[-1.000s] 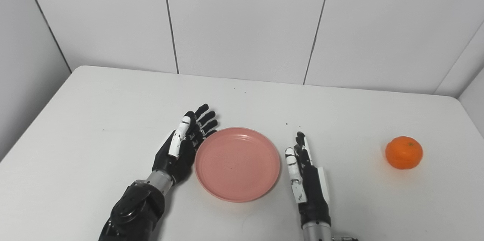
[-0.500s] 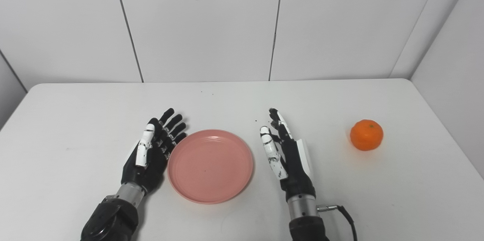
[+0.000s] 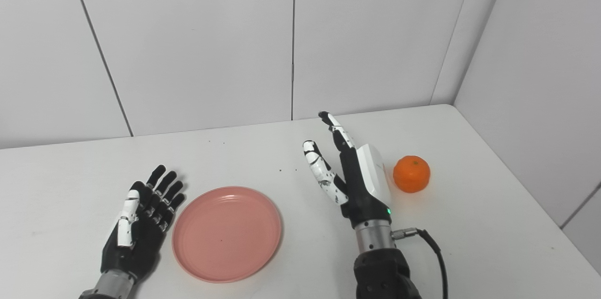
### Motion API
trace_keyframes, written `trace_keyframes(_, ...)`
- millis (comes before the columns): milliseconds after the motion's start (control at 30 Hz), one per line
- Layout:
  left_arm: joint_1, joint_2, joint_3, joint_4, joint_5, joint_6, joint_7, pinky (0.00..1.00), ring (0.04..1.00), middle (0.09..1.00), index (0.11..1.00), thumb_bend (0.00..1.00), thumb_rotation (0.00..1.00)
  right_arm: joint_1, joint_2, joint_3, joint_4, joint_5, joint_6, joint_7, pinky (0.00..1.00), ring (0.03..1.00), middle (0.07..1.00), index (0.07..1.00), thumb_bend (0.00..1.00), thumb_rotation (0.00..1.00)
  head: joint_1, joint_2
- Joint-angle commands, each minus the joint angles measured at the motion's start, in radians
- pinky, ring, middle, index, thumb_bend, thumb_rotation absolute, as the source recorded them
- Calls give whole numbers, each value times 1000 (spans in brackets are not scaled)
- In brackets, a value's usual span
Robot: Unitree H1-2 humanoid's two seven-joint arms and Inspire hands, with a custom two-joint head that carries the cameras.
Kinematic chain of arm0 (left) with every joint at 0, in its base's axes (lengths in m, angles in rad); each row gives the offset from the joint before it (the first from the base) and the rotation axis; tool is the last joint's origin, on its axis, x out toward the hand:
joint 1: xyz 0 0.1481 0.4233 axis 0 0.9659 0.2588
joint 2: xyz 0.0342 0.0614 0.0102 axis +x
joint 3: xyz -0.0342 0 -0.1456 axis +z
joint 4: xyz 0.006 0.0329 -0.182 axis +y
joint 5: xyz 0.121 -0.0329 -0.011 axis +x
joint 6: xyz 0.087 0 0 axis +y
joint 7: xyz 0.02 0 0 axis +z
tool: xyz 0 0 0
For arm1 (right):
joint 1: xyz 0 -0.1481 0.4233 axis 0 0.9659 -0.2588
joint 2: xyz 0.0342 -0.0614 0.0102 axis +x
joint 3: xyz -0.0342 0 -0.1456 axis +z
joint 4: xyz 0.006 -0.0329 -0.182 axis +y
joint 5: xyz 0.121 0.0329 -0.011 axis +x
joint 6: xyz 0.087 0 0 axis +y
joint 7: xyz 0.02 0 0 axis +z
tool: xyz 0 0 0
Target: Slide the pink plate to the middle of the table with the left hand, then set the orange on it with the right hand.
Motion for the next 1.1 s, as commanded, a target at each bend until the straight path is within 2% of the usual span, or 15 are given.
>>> trace_keyframes(0,39,20,10,49,7,33,9,974,961,963,948,351,1000,-29,-30,-22,-50,-27,14,5,816,872,895,894,515,904,-20,-1)
trace_keyframes(33,41,22,11,48,6,27,6,974,961,963,949,350,1000,-30,-48,-31,-58,-53,19,5,816,873,897,896,519,892,-34,-2)
trace_keyframes(67,42,23,11,48,4,23,3,984,966,967,952,344,1000,-31,-60,-36,-63,-72,22,6,800,869,899,898,546,821,-34,-2)
trace_keyframes(100,43,23,13,46,5,21,5,988,968,968,953,343,1000,-32,-74,-42,-71,-96,23,4,794,868,899,898,555,796,-45,-7)
trace_keyframes(267,42,23,23,47,-2,27,9,997,975,977,959,323,1000,-39,-97,-69,-85,-180,24,-17,791,867,899,896,634,596,-76,-6)
trace_keyframes(400,38,23,32,40,-13,49,14,1000,977,978,958,319,1000,-49,-107,-102,-57,-229,29,-42,792,870,901,898,687,525,-94,-1)
trace_keyframes(533,36,29,35,39,-16,56,13,994,972,976,961,316,1000,-51,-132,-146,-19,-249,35,-53,788,883,927,928,791,507,-109,0)
trace_keyframes(667,30,39,36,46,-23,53,3,996,974,977,963,310,1000,-53,-151,-182,-2,-254,58,-37,788,888,939,942,816,488,-129,4)
trace_keyframes(833,27,41,37,44,-27,62,10,992,970,977,965,314,1000,-51,-189,-213,16,-250,128,34,820,940,970,978,883,478,-132,7)
trace_keyframes(1067,24,45,42,50,-47,64,1,999,977,984,973,310,1000,-47,-216,-234,67,-219,166,48,813,935,964,977,944,442,-141,6)
